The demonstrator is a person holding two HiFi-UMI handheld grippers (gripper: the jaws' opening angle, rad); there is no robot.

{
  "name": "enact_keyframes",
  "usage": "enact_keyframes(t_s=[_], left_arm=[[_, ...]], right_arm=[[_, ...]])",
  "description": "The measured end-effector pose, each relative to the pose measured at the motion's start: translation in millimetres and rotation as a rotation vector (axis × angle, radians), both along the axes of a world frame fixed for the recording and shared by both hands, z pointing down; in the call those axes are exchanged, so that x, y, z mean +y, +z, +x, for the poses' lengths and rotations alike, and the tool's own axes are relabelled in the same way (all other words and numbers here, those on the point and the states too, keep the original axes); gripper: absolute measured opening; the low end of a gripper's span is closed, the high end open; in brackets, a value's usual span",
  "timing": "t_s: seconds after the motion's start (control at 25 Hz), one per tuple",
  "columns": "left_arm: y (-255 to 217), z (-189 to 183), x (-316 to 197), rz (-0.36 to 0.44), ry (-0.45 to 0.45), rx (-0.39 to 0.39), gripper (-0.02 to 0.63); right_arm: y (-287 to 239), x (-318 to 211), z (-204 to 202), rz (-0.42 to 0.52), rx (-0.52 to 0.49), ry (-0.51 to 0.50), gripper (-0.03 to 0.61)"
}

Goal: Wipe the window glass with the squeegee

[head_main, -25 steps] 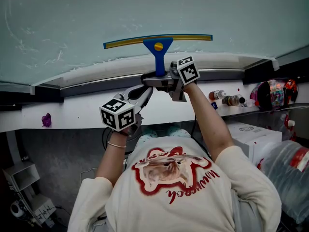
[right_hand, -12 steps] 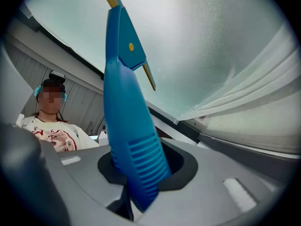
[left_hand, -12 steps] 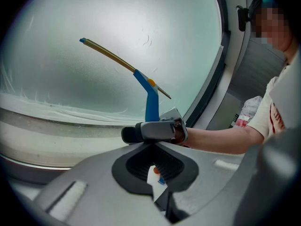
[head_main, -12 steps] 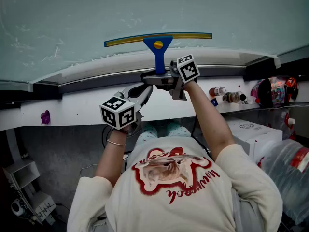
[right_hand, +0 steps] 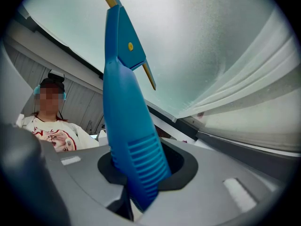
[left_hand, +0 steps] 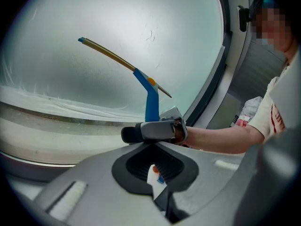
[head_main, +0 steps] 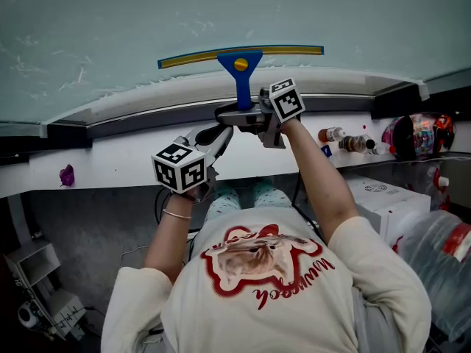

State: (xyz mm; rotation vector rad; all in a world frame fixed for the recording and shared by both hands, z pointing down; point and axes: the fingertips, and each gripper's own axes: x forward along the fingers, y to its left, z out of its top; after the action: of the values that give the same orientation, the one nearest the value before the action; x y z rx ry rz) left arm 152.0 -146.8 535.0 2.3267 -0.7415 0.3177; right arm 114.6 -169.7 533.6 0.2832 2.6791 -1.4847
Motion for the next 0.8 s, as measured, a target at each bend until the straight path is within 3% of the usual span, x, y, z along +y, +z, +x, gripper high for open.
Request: enact_keyframes(t_s=[0.8], left_arm=[[22,2,3,-0.054,-0.012,0.009,0.002]], right_arm=[[23,4,1,-0.031,-0.003,-0.015,0.110]])
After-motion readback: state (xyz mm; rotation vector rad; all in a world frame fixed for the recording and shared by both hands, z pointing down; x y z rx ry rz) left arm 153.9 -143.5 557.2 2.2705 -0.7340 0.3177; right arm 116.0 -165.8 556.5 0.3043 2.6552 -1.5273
